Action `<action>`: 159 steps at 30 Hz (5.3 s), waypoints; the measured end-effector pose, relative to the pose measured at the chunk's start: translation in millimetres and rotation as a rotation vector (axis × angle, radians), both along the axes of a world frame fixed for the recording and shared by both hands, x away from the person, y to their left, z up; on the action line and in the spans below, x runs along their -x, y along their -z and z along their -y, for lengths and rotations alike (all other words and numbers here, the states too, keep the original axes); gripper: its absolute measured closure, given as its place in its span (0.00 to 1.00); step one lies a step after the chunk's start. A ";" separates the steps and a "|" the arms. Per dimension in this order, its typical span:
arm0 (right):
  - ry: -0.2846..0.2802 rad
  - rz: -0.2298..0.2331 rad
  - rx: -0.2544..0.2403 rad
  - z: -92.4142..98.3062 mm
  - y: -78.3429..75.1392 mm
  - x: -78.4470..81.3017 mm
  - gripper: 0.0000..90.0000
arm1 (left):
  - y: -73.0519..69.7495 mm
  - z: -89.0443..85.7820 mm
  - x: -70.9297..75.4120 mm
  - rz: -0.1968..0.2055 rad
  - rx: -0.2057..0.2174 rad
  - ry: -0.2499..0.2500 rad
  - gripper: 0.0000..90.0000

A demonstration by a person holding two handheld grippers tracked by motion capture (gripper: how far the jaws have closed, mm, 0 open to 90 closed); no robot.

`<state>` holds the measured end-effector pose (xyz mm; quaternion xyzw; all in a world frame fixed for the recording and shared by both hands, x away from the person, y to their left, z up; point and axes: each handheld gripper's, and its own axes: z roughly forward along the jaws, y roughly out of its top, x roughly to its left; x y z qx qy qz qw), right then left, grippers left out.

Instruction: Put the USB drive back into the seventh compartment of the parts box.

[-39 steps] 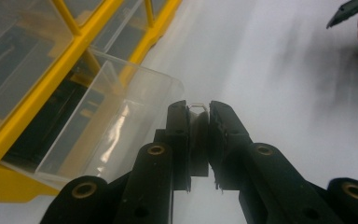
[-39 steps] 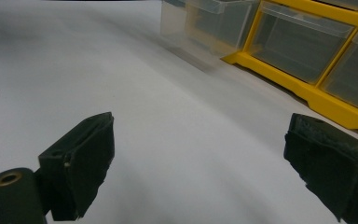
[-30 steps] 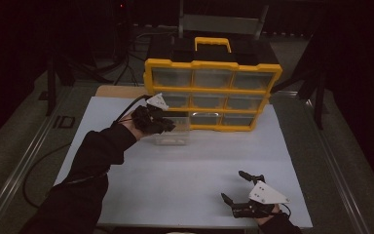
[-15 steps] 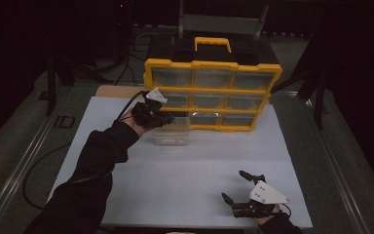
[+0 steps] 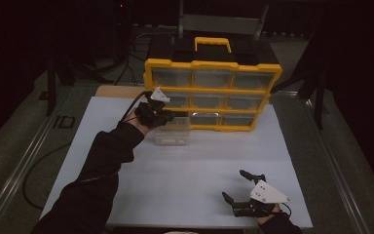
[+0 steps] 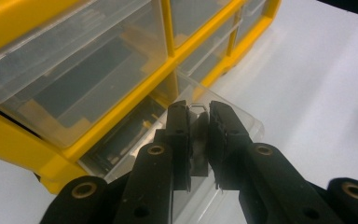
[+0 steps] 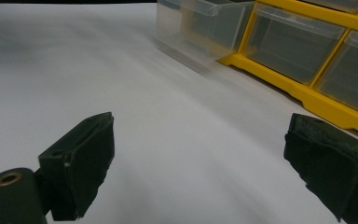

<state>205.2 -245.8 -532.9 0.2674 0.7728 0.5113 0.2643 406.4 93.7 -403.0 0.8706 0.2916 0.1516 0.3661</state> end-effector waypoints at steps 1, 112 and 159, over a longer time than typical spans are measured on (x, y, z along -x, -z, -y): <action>0.000 0.000 0.000 0.0 0.0 0.0 0.10 | 0.0 0.0 0.0 0.000 0.000 0.000 0.88; 0.014 0.000 0.011 1.8 0.2 0.6 0.10 | 15.9 -43.1 47.5 0.018 0.105 0.032 0.00; 0.011 -0.003 0.014 0.8 0.8 0.4 0.10 | 99.2 -101.9 137.4 -0.006 0.105 0.025 0.00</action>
